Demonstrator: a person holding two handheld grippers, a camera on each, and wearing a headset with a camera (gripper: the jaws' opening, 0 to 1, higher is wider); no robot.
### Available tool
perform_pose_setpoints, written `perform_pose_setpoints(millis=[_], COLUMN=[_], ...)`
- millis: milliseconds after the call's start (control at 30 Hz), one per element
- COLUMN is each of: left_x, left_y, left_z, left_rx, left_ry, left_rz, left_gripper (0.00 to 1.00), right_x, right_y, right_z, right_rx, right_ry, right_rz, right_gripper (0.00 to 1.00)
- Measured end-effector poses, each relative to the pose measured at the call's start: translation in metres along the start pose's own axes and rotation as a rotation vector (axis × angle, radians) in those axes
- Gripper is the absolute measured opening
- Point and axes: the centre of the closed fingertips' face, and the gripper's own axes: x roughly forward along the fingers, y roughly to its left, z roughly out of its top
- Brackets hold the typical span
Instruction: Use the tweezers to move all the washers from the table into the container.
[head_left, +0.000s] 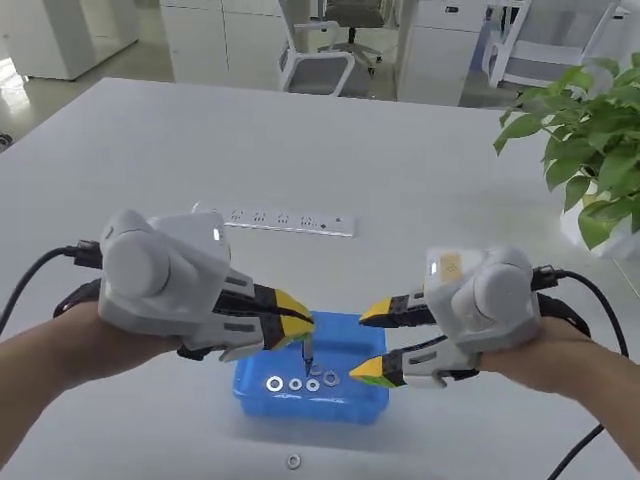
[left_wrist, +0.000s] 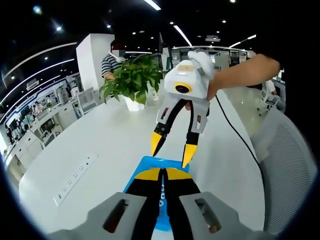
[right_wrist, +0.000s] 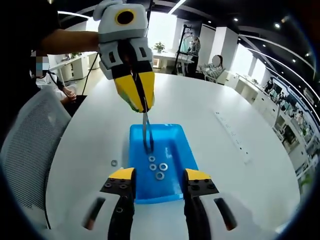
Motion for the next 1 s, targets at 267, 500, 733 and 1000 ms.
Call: perform_pose_setpoints(millis=[267,500,733,1000], left_x=[-0.014,-0.024,-0.028,-0.026], left_y=[-0.014,-0.026,-0.038,-0.05], left_z=[0.01,0.012,0.012,0.006], left_rx=[-0.002,-0.008,-0.012,-0.01], left_ry=[0.002,0.007,0.007,0.008], left_rz=[-0.012,-0.025,-0.044,-0.063], left_gripper=[0.05,0.05,0.05,0.05], right_x=[-0.013,-0.023,-0.032,-0.039], right_y=[0.013,0.025,0.032,0.04], right_z=[-0.001,-0.005,-0.015,-0.022], right_rx=[0.046,0.091,0.128,0.172], right_ry=[0.002,0.0,0.003,-0.005], right_rz=[-0.042,-0.07,-0.099,-0.124], right_gripper=[0.44,0.48,0.55,0.64])
